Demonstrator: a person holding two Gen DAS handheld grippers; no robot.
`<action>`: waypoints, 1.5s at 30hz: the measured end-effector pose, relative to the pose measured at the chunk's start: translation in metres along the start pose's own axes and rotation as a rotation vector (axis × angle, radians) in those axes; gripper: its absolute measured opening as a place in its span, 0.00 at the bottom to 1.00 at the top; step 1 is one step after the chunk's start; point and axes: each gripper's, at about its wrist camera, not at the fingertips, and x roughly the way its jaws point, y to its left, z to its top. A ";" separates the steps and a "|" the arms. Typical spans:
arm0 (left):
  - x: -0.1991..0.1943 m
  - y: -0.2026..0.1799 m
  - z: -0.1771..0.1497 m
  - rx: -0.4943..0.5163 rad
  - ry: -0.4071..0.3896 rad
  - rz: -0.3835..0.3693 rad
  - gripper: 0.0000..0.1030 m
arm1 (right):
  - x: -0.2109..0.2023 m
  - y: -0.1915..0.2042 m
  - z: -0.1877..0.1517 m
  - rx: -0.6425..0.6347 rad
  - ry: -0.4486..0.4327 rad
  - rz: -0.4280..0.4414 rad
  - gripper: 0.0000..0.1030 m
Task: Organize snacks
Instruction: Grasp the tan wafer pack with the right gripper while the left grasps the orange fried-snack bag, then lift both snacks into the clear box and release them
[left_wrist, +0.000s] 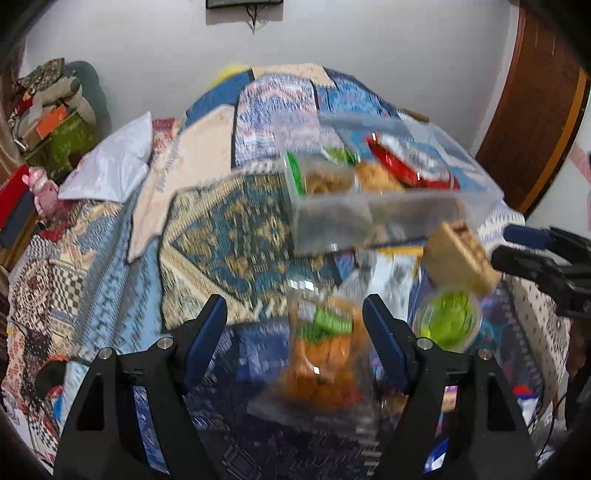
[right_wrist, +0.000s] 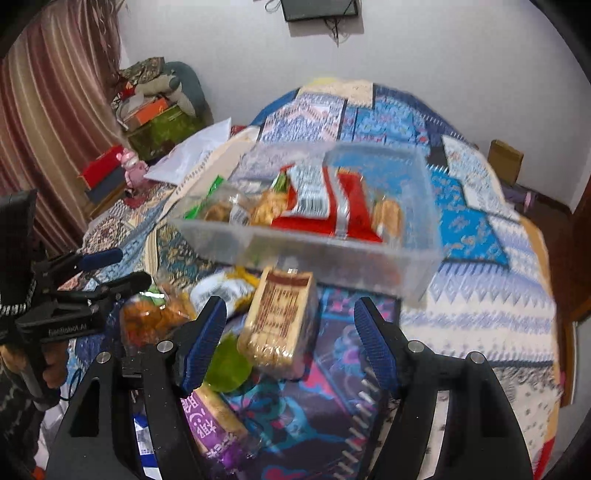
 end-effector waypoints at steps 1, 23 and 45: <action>0.003 0.000 -0.004 0.001 0.013 -0.003 0.73 | 0.004 0.001 -0.001 -0.002 0.011 -0.005 0.67; 0.007 -0.009 -0.045 0.011 0.018 -0.025 0.56 | 0.022 -0.004 -0.021 -0.010 0.040 -0.005 0.33; -0.063 -0.028 0.048 0.006 -0.248 -0.051 0.56 | -0.065 -0.024 0.015 0.025 -0.220 -0.058 0.32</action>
